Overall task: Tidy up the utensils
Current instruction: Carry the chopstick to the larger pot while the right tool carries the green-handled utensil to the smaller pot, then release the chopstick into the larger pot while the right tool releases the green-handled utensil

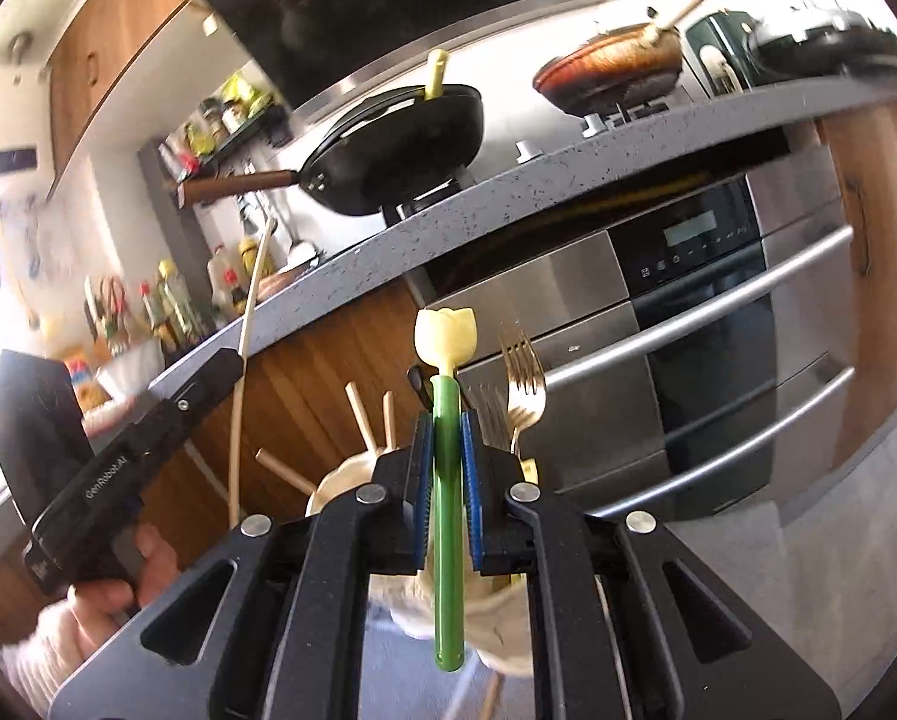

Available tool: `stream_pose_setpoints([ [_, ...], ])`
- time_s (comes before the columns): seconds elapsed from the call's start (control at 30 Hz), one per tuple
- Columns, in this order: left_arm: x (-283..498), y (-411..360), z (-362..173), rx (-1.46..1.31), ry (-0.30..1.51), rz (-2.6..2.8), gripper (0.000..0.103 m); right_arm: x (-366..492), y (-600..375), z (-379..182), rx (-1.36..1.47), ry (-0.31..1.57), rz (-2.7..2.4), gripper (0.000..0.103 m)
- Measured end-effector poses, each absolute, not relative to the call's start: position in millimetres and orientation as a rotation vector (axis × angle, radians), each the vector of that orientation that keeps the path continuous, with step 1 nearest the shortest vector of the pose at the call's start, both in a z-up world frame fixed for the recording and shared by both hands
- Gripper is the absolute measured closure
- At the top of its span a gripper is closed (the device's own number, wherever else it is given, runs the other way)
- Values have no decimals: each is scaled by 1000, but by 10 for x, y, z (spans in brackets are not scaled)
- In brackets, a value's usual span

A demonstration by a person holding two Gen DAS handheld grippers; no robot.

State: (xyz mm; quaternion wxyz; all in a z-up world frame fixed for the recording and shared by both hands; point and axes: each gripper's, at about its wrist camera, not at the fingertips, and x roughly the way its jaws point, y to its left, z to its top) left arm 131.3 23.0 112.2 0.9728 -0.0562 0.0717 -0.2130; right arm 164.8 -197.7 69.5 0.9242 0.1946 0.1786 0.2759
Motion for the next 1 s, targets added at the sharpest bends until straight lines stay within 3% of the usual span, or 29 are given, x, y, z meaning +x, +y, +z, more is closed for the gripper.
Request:
stream_pose_setpoints([
  [0.5, 1756, 119, 849, -87, 145, -344, 98, 1933, -1678, 463, 366, 322, 544, 94],
  [1.0, 1390, 181, 636, 37, 191, -362, 98, 1776, -1606, 277, 198, 374, 513, 94],
])
